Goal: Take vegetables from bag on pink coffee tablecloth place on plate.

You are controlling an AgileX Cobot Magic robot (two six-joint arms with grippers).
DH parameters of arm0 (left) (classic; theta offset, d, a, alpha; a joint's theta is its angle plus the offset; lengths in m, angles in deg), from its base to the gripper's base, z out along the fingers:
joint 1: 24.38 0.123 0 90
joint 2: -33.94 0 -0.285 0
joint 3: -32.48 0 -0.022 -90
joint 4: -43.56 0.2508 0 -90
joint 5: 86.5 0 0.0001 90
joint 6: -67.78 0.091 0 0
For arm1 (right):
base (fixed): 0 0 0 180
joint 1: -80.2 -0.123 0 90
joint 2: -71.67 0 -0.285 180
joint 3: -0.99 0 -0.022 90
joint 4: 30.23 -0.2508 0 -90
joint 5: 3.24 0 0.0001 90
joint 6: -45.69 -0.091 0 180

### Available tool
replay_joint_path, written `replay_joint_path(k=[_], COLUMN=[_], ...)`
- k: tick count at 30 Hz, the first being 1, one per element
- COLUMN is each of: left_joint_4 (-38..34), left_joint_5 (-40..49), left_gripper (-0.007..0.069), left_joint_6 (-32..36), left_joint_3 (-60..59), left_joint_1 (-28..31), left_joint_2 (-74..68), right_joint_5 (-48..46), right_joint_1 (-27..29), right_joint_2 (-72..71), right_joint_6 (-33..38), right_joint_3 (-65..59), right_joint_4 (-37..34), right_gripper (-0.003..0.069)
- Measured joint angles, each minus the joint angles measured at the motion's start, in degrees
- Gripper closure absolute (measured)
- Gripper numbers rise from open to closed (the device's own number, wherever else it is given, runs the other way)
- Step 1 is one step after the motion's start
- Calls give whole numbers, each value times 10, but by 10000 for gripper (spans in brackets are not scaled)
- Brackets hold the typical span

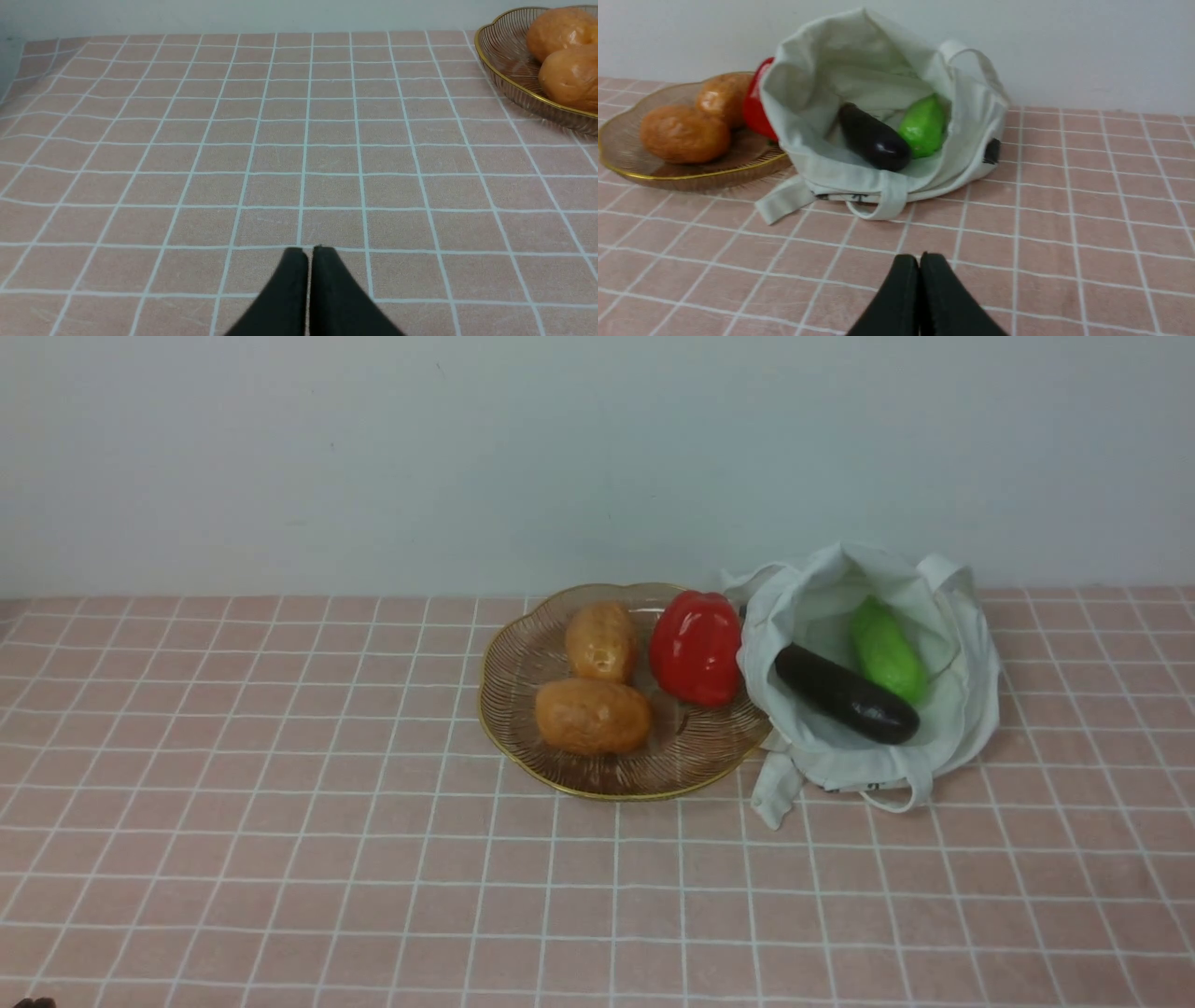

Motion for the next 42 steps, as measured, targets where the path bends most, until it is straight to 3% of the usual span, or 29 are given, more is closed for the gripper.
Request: replay_joint_path(k=[6, 42], left_joint_4=[0, 0], left_joint_5=[0, 0], left_gripper=[629, 629], left_joint_6=[0, 0], left_joint_3=[0, 0], left_joint_1=[0, 0], left_joint_2=[0, 0], right_joint_5=[0, -3], right_joint_1=[26, 1], right_joint_2=[-8, -8], right_joint_6=[-1, 0], right_joint_3=[-3, -3], right_joint_4=[0, 9], right_gripper=[674, 674])
